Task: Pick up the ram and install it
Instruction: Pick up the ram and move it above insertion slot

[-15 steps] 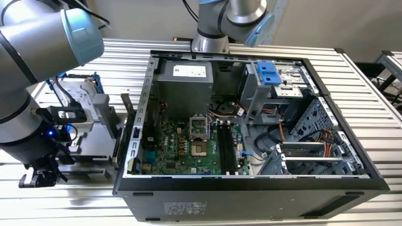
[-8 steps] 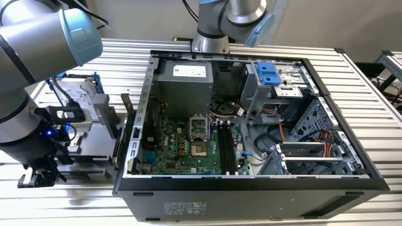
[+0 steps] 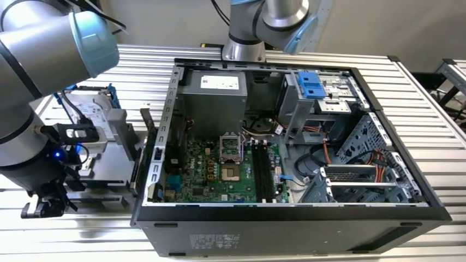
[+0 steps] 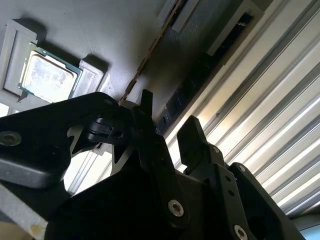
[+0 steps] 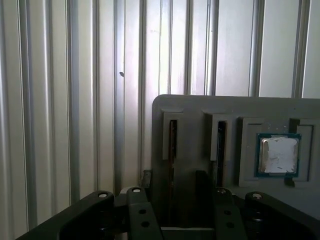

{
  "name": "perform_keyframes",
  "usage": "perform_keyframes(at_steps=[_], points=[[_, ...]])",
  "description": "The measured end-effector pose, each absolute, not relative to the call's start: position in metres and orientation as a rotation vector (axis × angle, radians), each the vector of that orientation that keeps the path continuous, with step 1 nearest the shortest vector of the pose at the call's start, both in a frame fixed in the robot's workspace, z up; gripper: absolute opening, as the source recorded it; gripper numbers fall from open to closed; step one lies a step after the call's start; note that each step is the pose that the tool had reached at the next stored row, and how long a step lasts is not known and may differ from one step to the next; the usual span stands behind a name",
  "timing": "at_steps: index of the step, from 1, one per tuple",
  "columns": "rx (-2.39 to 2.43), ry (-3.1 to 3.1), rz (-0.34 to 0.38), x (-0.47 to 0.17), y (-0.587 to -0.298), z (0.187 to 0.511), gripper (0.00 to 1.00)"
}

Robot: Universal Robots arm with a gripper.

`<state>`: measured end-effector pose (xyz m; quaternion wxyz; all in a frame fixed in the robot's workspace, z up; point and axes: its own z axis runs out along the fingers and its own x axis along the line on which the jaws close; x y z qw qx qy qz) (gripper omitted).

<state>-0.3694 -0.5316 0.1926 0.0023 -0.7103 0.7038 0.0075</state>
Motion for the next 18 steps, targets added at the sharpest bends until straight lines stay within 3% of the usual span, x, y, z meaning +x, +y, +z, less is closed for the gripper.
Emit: perform_keyframes(at_steps=[18], points=[[-2.24, 2.197, 0.023, -0.368, -0.5317, 0.1902, 1.0]])
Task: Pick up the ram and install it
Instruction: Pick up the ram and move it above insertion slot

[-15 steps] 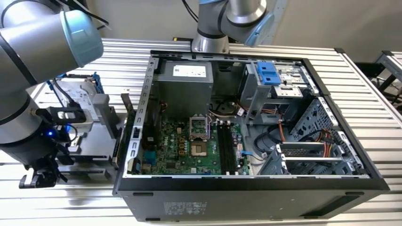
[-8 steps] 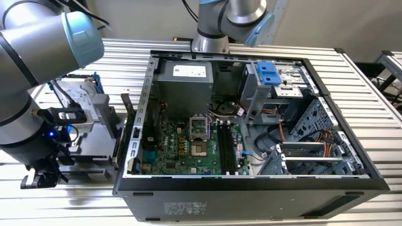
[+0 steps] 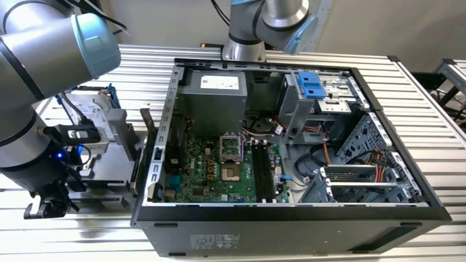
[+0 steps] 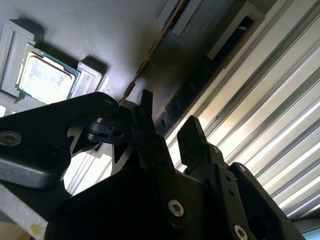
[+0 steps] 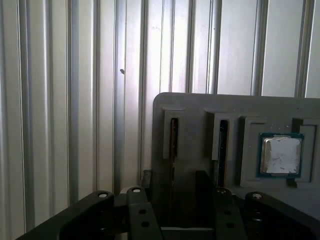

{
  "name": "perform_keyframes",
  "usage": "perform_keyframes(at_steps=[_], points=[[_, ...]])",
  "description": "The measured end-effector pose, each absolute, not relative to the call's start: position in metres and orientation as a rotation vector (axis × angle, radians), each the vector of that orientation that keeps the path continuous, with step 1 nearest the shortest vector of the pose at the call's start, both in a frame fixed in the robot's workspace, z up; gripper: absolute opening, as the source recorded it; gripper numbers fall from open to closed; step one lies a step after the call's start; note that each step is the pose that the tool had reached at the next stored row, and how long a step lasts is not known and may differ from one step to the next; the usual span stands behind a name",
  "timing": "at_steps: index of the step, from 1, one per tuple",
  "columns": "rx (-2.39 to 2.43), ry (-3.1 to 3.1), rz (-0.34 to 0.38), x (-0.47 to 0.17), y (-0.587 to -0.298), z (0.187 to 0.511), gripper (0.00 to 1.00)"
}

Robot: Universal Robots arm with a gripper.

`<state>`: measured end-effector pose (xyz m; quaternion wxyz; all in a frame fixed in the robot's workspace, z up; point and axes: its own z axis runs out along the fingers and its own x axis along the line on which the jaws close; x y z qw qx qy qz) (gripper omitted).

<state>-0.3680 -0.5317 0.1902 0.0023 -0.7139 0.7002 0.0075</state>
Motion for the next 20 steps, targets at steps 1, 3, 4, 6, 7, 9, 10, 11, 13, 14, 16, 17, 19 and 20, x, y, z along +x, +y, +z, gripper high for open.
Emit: perform_keyframes(at_steps=[1, 3, 4, 6, 7, 9, 10, 11, 13, 14, 16, 17, 19, 20], points=[[-2.24, 2.197, 0.023, -0.368, -0.5317, 0.1902, 1.0], [-2.24, 2.197, 0.023, -0.368, -0.5317, 0.1902, 1.0], [-2.24, 2.196, 0.023, -0.368, -0.5317, 0.1902, 1.0], [-2.24, 2.196, 0.024, -0.368, -0.5317, 0.1902, 0.0], [-2.24, 2.196, 0.023, -0.368, -0.5317, 0.1902, 0.0], [-2.24, 2.196, 0.023, -0.368, -0.5317, 0.1902, 0.0], [-2.24, 2.196, 0.023, -0.368, -0.5317, 0.1902, 0.0], [-2.24, 2.196, 0.024, -0.368, -0.5317, 0.1902, 0.0], [-2.24, 2.196, 0.024, -0.368, -0.5317, 0.1902, 0.0], [-2.24, 2.196, 0.024, -0.368, -0.5317, 0.1902, 0.0], [-2.24, 2.196, 0.024, -0.368, -0.5316, 0.1902, 0.0], [-2.24, 2.196, 0.024, -0.368, -0.5316, 0.1902, 0.0], [-2.24, 2.196, 0.024, -0.368, -0.5317, 0.1902, 0.0], [-2.24, 2.196, 0.024, -0.368, -0.5317, 0.1902, 0.0]])
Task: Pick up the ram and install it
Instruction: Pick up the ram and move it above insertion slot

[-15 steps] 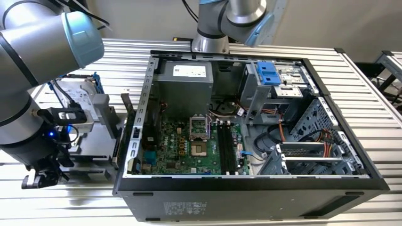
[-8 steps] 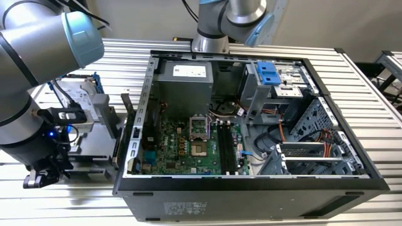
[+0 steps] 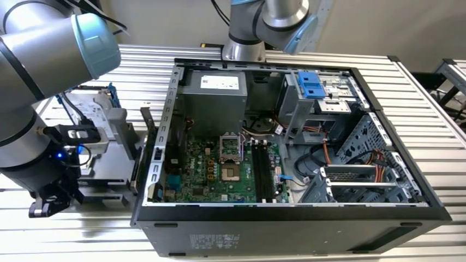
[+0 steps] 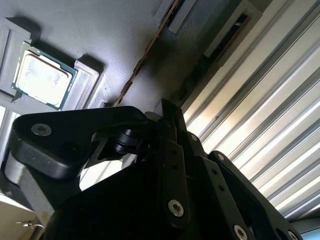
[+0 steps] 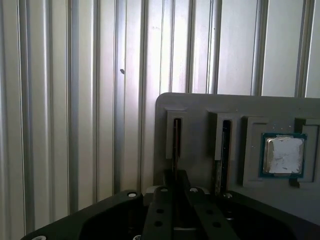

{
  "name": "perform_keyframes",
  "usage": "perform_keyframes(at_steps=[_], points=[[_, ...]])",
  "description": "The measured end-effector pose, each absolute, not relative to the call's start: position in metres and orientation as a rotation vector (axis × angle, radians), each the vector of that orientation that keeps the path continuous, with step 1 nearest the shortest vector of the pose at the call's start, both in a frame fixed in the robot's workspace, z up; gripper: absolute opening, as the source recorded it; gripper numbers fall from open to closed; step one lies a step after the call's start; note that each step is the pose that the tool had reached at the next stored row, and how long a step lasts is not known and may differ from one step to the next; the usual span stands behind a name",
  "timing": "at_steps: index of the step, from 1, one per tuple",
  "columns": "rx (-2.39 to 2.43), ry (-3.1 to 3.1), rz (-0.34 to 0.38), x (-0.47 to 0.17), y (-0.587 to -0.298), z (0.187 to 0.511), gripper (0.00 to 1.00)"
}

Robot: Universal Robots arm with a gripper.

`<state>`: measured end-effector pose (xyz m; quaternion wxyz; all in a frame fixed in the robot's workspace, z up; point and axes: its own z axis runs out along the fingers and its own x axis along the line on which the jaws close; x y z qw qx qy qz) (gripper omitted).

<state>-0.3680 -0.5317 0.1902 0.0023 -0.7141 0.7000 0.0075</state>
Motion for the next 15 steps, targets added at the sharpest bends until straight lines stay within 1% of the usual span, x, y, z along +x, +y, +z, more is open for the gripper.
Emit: perform_keyframes(at_steps=[7, 15], points=[[-2.24, 2.196, 0.024, -0.368, -0.5317, 0.1908, 0.0], [-2.24, 2.196, 0.024, -0.3681, -0.5317, 0.1986, 0.0]])
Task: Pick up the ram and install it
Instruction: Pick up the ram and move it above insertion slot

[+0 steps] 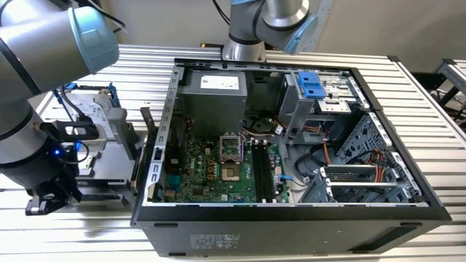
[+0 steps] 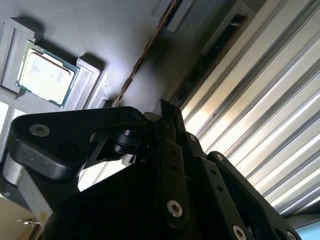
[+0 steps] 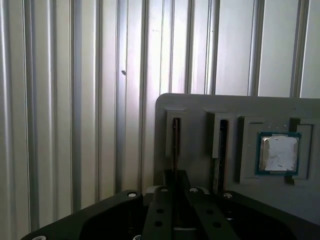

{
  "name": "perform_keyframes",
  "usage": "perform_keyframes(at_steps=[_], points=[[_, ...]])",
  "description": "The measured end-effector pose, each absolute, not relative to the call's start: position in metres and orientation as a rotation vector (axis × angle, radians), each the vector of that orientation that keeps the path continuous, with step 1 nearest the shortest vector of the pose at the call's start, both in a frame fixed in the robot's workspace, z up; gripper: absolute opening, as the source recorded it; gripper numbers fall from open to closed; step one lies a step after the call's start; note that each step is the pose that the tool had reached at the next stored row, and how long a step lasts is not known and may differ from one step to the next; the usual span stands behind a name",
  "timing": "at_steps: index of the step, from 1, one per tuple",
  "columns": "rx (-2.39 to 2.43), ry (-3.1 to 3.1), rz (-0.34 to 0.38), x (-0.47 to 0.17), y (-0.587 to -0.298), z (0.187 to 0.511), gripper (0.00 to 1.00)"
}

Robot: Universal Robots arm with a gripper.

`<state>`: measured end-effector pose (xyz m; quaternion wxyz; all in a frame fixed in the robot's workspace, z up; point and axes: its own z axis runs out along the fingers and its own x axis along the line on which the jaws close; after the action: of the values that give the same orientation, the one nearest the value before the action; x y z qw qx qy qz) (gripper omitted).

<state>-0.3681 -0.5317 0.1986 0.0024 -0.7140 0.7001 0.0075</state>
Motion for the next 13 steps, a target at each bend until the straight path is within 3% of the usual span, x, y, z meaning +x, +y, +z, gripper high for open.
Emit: perform_keyframes(at_steps=[13], points=[[-2.239, 2.195, 0.022, -0.368, -0.532, 0.212, 0.0]])
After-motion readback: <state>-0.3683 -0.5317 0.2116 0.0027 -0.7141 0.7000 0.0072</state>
